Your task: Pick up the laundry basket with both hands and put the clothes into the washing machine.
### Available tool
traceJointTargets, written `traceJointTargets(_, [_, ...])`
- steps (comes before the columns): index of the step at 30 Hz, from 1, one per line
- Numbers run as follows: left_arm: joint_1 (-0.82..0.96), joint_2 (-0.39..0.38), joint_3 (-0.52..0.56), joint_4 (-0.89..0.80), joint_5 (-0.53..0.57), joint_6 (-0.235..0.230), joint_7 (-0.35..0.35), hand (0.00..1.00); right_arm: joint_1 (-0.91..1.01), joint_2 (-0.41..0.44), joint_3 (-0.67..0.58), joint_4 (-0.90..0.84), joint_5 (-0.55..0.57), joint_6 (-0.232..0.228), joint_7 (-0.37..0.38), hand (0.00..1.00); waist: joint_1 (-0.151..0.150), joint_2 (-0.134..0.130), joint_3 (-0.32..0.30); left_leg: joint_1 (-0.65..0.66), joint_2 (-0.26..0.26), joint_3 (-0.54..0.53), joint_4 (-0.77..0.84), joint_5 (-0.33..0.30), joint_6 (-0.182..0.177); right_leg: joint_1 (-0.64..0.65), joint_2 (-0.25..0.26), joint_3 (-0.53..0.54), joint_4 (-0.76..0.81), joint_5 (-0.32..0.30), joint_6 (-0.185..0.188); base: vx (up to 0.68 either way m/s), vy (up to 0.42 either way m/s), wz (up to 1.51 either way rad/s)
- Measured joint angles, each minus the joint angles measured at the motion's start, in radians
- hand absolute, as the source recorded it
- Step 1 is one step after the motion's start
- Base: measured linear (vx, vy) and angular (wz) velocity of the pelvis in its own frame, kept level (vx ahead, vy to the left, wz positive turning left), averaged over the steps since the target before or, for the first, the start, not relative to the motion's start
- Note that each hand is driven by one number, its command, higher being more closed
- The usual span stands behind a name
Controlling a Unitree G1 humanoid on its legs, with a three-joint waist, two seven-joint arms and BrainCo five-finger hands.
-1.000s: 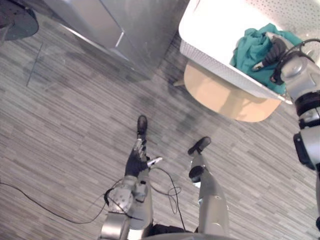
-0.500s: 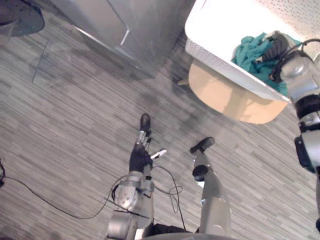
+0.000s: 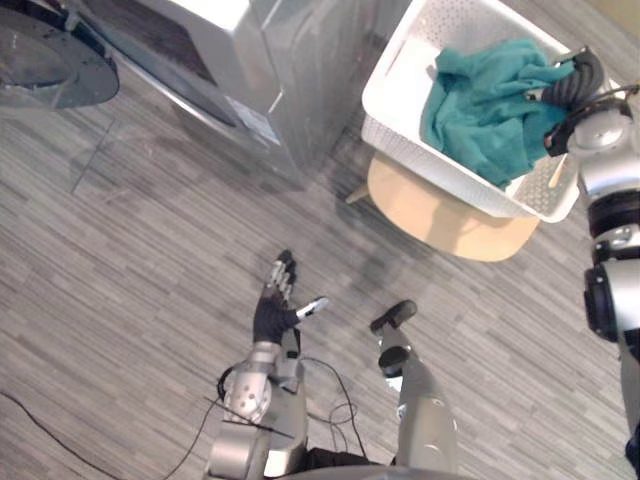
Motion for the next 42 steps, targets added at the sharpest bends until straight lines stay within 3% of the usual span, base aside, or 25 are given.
traceJointTargets(11, [-0.094, 0.036, 0.003, 0.023, 0.037, 0.001, 0.021, 0.00, 0.077, -0.015, -0.101, -0.396, 0.000, -0.009, -0.127, 1.00, -0.045, -0.002, -0.065, 0.056, -0.006, 0.012, -0.047, 0.035, 0.010, 0.032, 0.011, 0.025, -0.015, 0.009, 0.000, -0.01, -0.044, -0.01])
traceJointTargets(17, [-0.194, 0.042, 0.012, -0.041, 0.146, -0.007, 0.044, 0.00, 0.178, -0.020, -0.172, -0.571, -0.001, -0.037, -0.155, 1.00, -0.071, -0.002, -0.119, 0.130, -0.005, 0.048, -0.068, 0.034, 0.010, 0.070, 0.013, 0.056, -0.017, 0.004, 0.007, 0.00, -0.016, -0.12])
traceJointTargets(21, [-0.236, 0.053, 0.043, -0.132, 0.230, -0.011, 0.080, 0.00, 0.220, -0.021, -0.175, -0.666, -0.002, -0.045, -0.159, 1.00, -0.084, -0.004, -0.148, 0.185, 0.000, 0.077, -0.068, 0.024, 0.005, 0.106, 0.021, 0.081, -0.025, 0.004, 0.008, -0.02, -0.007, -0.15])
traceJointTargets(28, [-0.255, 0.064, 0.102, -0.254, 0.296, -0.013, 0.131, 0.00, 0.370, -0.008, -0.193, -0.853, -0.001, -0.082, -0.105, 1.00, -0.102, -0.009, -0.296, 0.253, 0.002, 0.118, -0.071, -0.002, 0.001, 0.162, 0.038, 0.111, -0.073, 0.010, 0.026, 0.02, 0.000, -0.14])
traceJointTargets(30, [-0.266, 0.071, 0.117, -0.265, 0.296, -0.014, 0.131, 0.00, 0.393, 0.005, -0.201, -0.881, 0.000, -0.090, -0.092, 1.00, -0.107, -0.010, -0.309, 0.275, 0.002, 0.125, -0.072, -0.006, -0.002, 0.181, 0.041, 0.115, -0.082, 0.013, 0.028, 0.02, 0.001, -0.06])
traceJointTargets(32, [-0.288, 0.081, 0.123, -0.265, 0.278, -0.015, 0.126, 0.00, 0.444, 0.022, -0.204, -0.925, 0.003, -0.099, -0.066, 1.00, -0.109, -0.015, -0.335, 0.307, 0.002, 0.145, -0.075, -0.015, 0.000, 0.206, 0.045, 0.133, -0.097, 0.017, 0.035, 0.00, 0.011, -0.21])
traceJointTargets(35, [-0.308, 0.126, 0.131, -0.265, 0.127, -0.027, 0.083, 0.00, 0.483, 0.047, -0.203, -0.953, 0.039, -0.112, -0.011, 1.00, -0.115, -0.021, -0.376, 0.323, 0.002, 0.161, -0.078, -0.022, -0.001, 0.224, 0.053, 0.142, -0.125, 0.026, 0.043, 0.00, 0.004, -0.13])
traceJointTargets(37, [-0.321, 0.176, 0.140, -0.261, -0.018, -0.034, 0.034, 0.00, 0.515, 0.053, -0.197, -0.978, 0.072, -0.113, 0.027, 1.00, -0.135, -0.023, -0.390, 0.349, 0.001, 0.164, -0.078, -0.028, -0.003, 0.252, 0.055, 0.143, -0.136, 0.028, 0.045, 0.00, 0.003, 0.02])
traceJointTargets(42, [-0.348, 0.339, 0.146, -0.162, -0.227, -0.031, -0.060, 0.00, 0.563, 0.053, -0.166, -1.022, 0.150, -0.121, 0.080, 1.00, -0.150, -0.024, -0.439, 0.371, 0.000, 0.179, -0.078, -0.034, -0.004, 0.276, 0.065, 0.158, -0.174, 0.045, 0.047, 0.02, 0.006, -0.08])
